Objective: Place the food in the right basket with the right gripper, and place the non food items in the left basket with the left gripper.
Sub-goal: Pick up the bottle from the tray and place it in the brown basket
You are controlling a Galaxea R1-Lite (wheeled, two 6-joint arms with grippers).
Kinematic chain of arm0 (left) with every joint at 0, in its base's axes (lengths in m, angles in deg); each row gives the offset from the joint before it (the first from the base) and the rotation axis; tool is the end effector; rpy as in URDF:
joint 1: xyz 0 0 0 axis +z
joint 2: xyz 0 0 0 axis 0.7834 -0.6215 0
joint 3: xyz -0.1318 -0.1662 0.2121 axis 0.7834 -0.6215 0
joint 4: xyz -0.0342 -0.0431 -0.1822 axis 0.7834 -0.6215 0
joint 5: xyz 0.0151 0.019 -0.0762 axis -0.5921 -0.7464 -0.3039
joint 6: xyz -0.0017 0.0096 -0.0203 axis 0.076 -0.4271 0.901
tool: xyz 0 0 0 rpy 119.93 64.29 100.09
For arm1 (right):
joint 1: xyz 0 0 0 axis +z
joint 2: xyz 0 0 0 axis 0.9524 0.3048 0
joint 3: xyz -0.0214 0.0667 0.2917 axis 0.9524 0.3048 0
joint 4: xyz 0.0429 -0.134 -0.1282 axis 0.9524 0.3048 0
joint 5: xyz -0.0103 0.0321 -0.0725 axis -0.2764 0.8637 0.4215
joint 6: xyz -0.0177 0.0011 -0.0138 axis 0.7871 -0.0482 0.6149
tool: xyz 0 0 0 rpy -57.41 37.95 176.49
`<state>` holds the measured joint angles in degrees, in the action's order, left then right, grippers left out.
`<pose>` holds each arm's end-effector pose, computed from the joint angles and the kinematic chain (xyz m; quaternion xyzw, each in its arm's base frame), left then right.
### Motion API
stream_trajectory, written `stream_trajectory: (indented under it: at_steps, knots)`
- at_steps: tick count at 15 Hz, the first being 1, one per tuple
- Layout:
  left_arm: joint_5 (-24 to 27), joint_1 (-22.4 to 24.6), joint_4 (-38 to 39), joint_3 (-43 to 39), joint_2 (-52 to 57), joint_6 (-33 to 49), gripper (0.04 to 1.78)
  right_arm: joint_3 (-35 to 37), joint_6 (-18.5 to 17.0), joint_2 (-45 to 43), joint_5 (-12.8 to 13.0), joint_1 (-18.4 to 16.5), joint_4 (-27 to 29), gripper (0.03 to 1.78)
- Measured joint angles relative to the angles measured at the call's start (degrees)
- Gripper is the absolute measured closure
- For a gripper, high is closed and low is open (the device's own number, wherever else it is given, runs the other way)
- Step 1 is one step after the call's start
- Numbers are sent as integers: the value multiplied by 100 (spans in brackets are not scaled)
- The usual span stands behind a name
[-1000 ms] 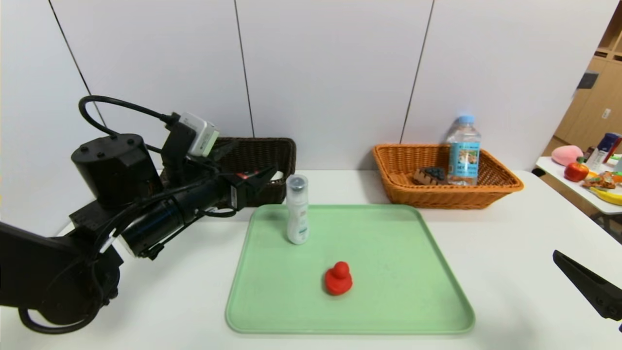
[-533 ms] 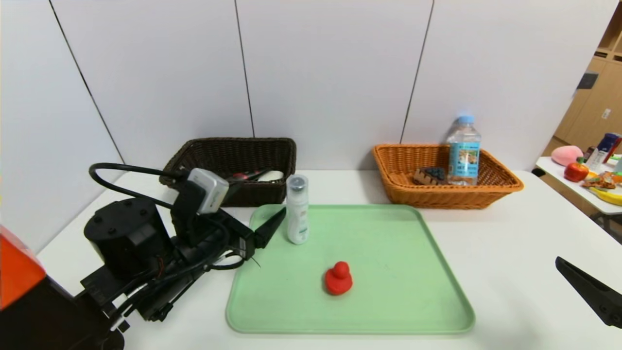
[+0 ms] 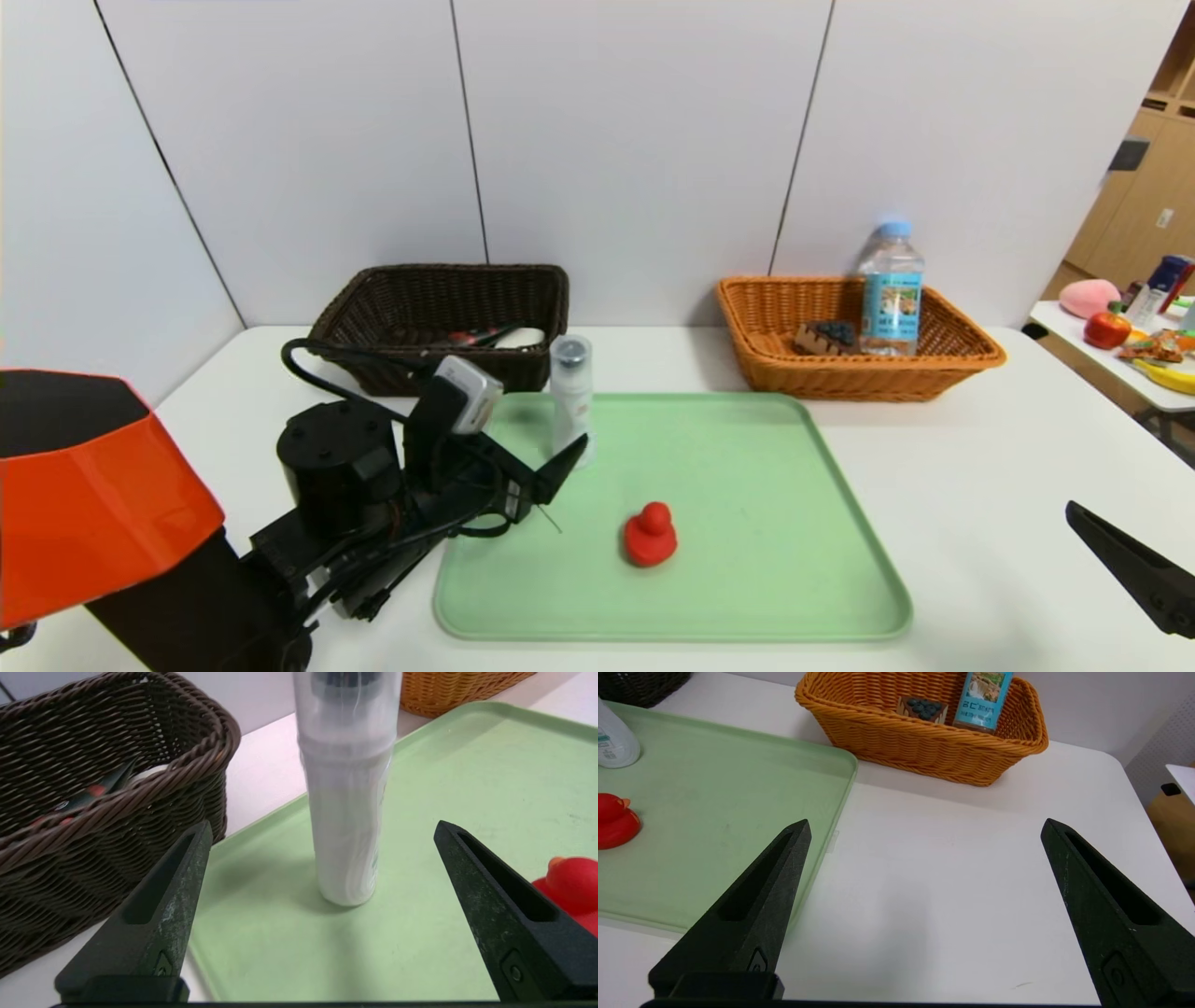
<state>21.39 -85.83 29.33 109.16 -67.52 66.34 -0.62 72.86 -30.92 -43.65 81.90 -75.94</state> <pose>0.2451 -0.1682 0.1019 0.0698 -0.0109 -0.3147 0.9466 0.0776 0.0117 0.1653 -0.0766 0.0608 0.0565 0.9936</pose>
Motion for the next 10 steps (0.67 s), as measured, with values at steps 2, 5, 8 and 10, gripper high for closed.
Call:
stream_trajectory:
  at_steps: [2, 5, 8, 10]
  knots:
    - [-34, -111, 0, 301, -165, 77, 15, 12, -16, 9, 2, 0, 0, 11]
    - [-205, -196, 0, 713, -432, 179, 13, 17, -20, 20, 0, 0, 0, 11]
    - [-252, -226, 0, 1009, -705, 262, 13, 1, -22, 12, 0, 0, -7, 11]
    - [-256, -229, -2, 1064, -840, 267, 13, -2, -22, 6, 6, 0, -5, 11]
